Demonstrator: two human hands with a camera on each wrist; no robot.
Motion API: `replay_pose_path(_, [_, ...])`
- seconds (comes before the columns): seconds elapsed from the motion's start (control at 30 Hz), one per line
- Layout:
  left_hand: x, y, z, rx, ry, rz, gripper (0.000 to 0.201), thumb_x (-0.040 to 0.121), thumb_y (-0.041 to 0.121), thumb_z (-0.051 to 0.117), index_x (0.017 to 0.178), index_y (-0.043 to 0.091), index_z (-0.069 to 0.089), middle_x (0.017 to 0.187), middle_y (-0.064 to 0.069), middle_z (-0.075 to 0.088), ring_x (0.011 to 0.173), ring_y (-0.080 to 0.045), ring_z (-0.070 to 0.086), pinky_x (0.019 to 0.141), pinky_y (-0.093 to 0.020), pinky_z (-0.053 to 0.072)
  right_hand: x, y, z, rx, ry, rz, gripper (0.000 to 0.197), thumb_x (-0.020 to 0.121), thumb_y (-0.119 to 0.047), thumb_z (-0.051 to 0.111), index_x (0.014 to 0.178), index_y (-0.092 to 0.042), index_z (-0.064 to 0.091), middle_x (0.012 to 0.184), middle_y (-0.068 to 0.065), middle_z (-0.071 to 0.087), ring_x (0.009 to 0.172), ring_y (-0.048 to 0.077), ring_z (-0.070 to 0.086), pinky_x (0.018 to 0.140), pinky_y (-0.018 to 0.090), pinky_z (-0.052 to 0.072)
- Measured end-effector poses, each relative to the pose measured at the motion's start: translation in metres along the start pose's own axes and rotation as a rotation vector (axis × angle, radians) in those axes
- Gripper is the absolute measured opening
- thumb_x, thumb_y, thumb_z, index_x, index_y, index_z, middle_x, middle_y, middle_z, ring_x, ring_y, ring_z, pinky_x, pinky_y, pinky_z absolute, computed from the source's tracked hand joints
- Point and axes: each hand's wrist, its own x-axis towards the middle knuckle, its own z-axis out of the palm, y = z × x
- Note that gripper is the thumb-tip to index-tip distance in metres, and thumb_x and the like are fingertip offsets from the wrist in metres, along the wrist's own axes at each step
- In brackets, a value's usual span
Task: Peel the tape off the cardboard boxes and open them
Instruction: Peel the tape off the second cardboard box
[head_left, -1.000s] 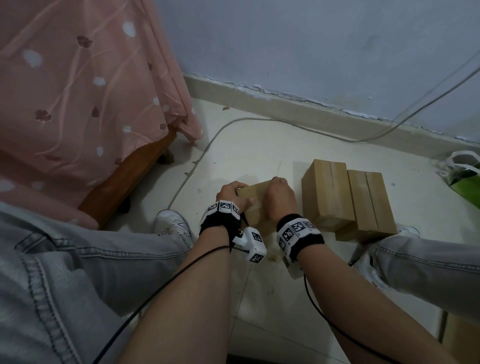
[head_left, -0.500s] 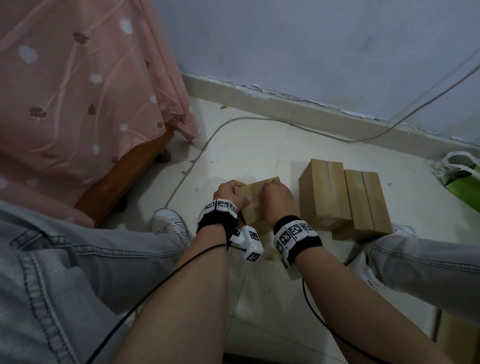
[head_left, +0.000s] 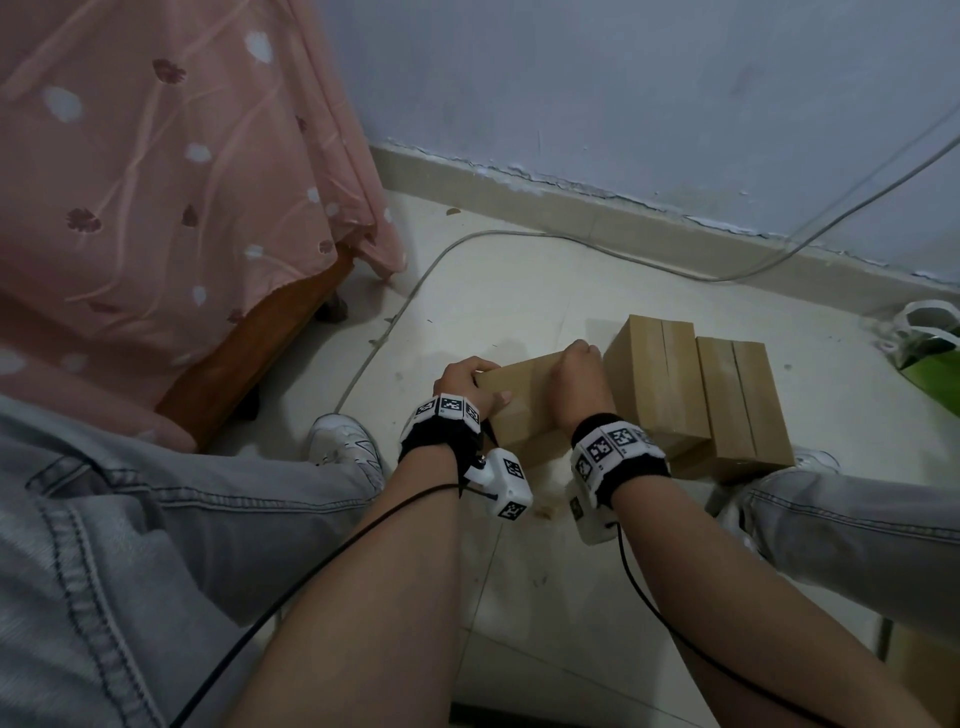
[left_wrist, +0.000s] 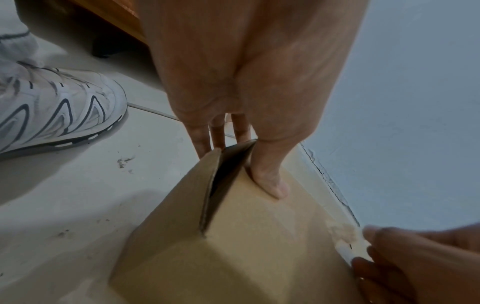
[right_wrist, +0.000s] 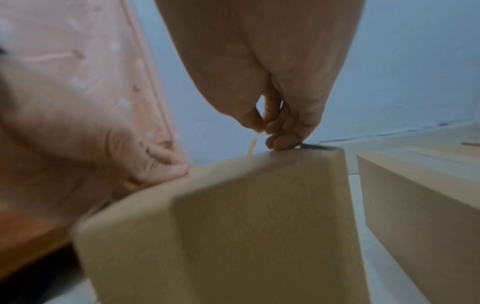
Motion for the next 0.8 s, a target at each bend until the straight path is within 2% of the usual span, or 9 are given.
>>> replay_pose_path(0.1, [0.001, 0.001, -0.001, 0.006, -0.007, -0.002, 0.041, 0.077, 0.021, 0.081, 0.115, 0.028, 0.068, 0.104, 0.001, 0.061, 0.102, -0.024, 0.060, 0.091, -0.029, 0.049, 0.012, 0.009, -0.008, 0.170, 0.005, 0.127, 0.020, 0.096, 0.000, 0.038, 0.110, 0.005, 0.052, 0.107, 0.020, 0.058, 0.096, 0.034, 0.058, 0.080, 0.037, 0.047])
replay_pose_path(0.2, [0.001, 0.001, -0.002, 0.013, -0.012, -0.003, 0.042, 0.078, 0.021, 0.080, 0.117, 0.027, 0.067, 0.103, 0.002, 0.059, 0.101, -0.022, 0.059, 0.088, -0.027, 0.047, 0.017, 0.015, -0.016, 0.393, 0.011, 0.223, 0.023, 0.097, -0.007, 0.043, 0.077, -0.003, 0.054, 0.076, 0.012, 0.054, 0.072, 0.023, 0.054, 0.068, 0.030, 0.043])
replay_pose_path(0.27, [0.000, 0.002, -0.002, 0.018, -0.011, -0.007, 0.041, 0.079, 0.020, 0.080, 0.117, 0.027, 0.067, 0.103, 0.001, 0.059, 0.101, -0.023, 0.059, 0.088, -0.026, 0.047, 0.017, 0.019, -0.020, 0.530, 0.023, 0.265, 0.031, 0.096, -0.007, 0.046, 0.066, -0.007, 0.052, 0.075, 0.008, 0.056, 0.074, 0.022, 0.054, 0.070, 0.029, 0.045])
replay_pose_path(0.33, [0.001, 0.002, -0.002, 0.027, -0.017, -0.007, 0.041, 0.079, 0.021, 0.080, 0.117, 0.026, 0.066, 0.105, 0.000, 0.061, 0.101, -0.023, 0.060, 0.088, -0.028, 0.049, 0.018, 0.023, -0.022, 0.670, 0.019, 0.311, 0.036, 0.095, -0.006, 0.049, 0.061, -0.010, 0.057, 0.076, 0.005, 0.065, 0.081, 0.024, 0.064, 0.079, 0.035, 0.053])
replay_pose_path(0.47, [0.000, 0.000, -0.006, 0.037, -0.035, 0.002, 0.041, 0.081, 0.019, 0.078, 0.119, 0.026, 0.066, 0.110, -0.002, 0.063, 0.102, -0.024, 0.061, 0.087, -0.028, 0.049, 0.018, 0.026, -0.023, 0.867, 0.001, 0.423, 0.024, 0.094, 0.002, 0.050, 0.074, -0.008, 0.058, 0.075, 0.012, 0.066, 0.069, 0.022, 0.066, 0.069, 0.032, 0.056])
replay_pose_path(0.6, [0.000, -0.002, -0.012, 0.043, -0.066, -0.001, 0.041, 0.082, 0.017, 0.076, 0.120, 0.026, 0.065, 0.115, -0.003, 0.062, 0.104, -0.025, 0.061, 0.090, -0.031, 0.050, 0.021, 0.032, -0.026, 1.030, 0.007, 0.533, 0.026, 0.091, 0.009, 0.039, 0.074, -0.003, 0.053, 0.066, 0.012, 0.058, 0.053, 0.018, 0.055, 0.068, 0.035, 0.053])
replay_pose_path(0.67, [0.000, -0.005, -0.015, 0.042, -0.075, -0.002, 0.040, 0.082, 0.016, 0.076, 0.119, 0.027, 0.065, 0.117, -0.003, 0.062, 0.104, -0.024, 0.060, 0.090, -0.031, 0.050, 0.019, 0.029, -0.027, 1.075, -0.002, 0.607, 0.027, 0.091, 0.012, 0.035, 0.076, 0.001, 0.055, 0.066, 0.012, 0.056, 0.052, 0.017, 0.052, 0.063, 0.031, 0.049])
replay_pose_path(0.73, [-0.002, -0.007, -0.018, 0.033, -0.063, 0.000, 0.039, 0.083, 0.013, 0.075, 0.118, 0.026, 0.065, 0.115, -0.003, 0.063, 0.101, -0.023, 0.060, 0.088, -0.029, 0.048, 0.017, 0.026, -0.027, 1.092, -0.020, 0.634, 0.030, 0.096, 0.009, 0.030, 0.105, 0.003, 0.058, 0.068, 0.015, 0.062, 0.062, 0.020, 0.058, 0.058, 0.024, 0.047])
replay_pose_path(0.8, [-0.002, -0.013, -0.025, 0.027, -0.032, -0.009, 0.038, 0.083, 0.012, 0.074, 0.118, 0.025, 0.065, 0.112, -0.002, 0.061, 0.100, -0.022, 0.059, 0.088, -0.029, 0.047, 0.023, 0.035, -0.026, 0.968, 0.053, 0.651, 0.039, 0.098, 0.001, 0.031, 0.128, -0.003, 0.055, 0.091, 0.015, 0.068, 0.077, 0.020, 0.067, 0.058, 0.018, 0.046])
